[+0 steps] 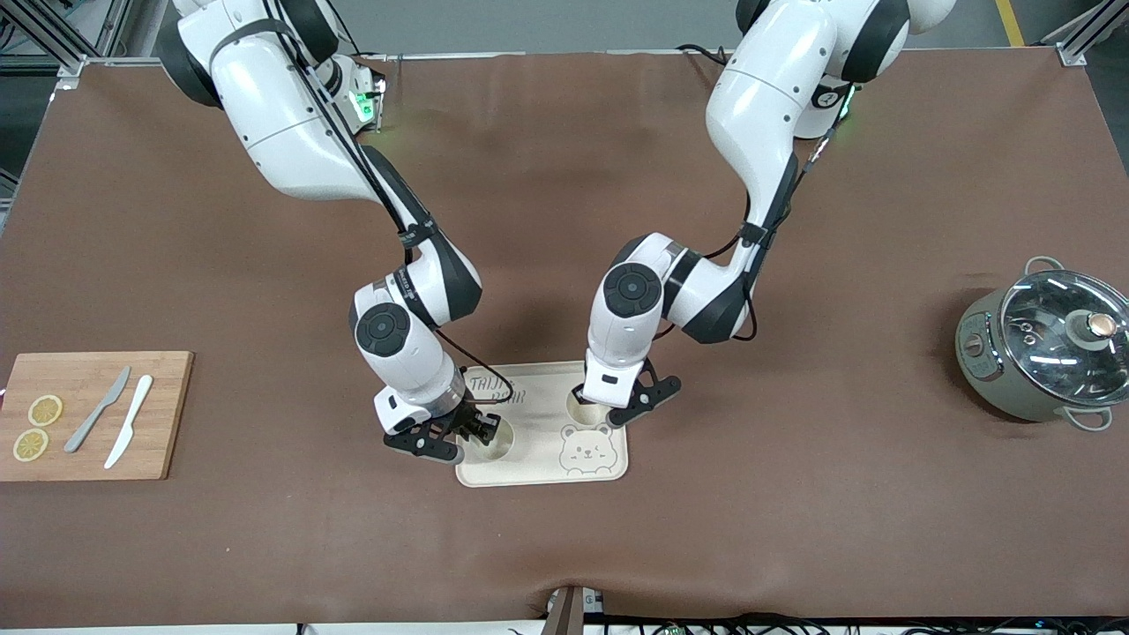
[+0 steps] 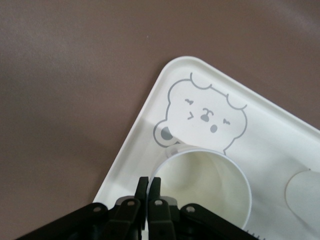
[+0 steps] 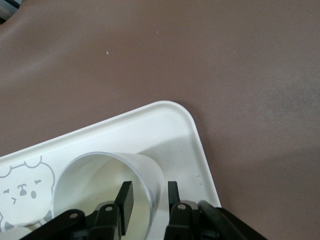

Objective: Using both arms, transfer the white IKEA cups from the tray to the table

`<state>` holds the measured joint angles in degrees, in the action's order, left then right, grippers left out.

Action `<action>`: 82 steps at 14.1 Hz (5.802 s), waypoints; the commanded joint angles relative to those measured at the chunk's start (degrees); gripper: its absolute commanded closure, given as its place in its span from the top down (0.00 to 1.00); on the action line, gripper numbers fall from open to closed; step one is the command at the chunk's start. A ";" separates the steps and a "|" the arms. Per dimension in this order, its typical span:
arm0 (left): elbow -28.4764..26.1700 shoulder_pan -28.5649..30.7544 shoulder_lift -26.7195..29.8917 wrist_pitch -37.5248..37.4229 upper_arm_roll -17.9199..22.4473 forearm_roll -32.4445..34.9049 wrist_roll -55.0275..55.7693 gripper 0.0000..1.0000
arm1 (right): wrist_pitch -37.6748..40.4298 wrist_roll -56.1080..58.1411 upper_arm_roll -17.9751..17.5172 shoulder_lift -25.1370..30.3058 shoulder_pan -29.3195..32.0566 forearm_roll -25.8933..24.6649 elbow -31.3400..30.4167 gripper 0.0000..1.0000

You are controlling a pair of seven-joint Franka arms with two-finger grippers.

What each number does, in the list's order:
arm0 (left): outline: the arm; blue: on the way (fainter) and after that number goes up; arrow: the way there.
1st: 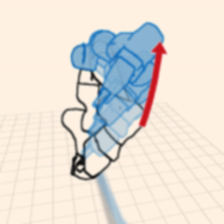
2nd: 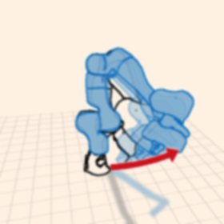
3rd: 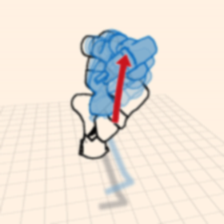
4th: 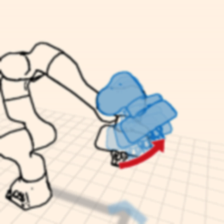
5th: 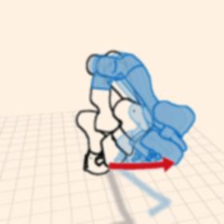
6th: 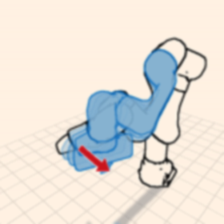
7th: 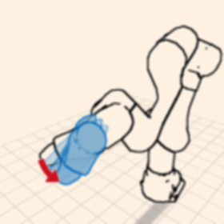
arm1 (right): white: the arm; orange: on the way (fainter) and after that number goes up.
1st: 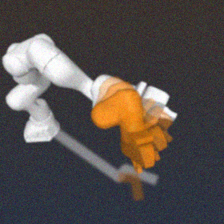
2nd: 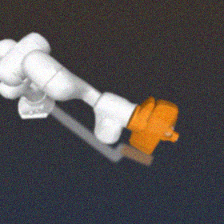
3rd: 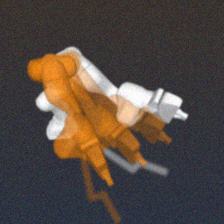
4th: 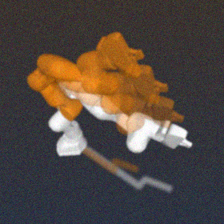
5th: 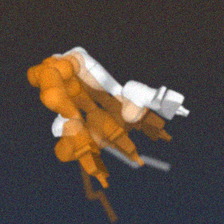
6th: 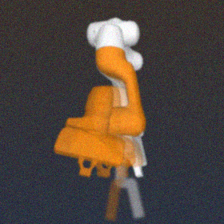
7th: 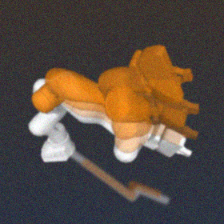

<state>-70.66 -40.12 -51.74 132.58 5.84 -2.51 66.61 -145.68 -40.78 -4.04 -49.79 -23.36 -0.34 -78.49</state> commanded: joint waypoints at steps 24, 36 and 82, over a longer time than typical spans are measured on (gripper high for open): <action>-1.41 15.51 9.99 -14.98 3.12 -0.03 -19.23 0.00 | 22.70 11.31 0.44 8.47 5.86 -0.37 5.90 0.00; -3.00 29.39 9.55 -14.46 2.86 -0.12 -39.53 0.00 | 27.30 42.34 0.09 11.03 20.36 0.16 4.32 0.00; -5.19 33.09 24.66 -25.96 -0.13 -0.91 -54.83 1.00 | 24.80 58.97 -0.17 4.61 26.52 1.22 8.08 1.00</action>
<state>-74.15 -7.12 -30.30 109.06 6.36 -2.52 13.01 -127.06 18.55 -2.93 -46.57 2.29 0.86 -73.02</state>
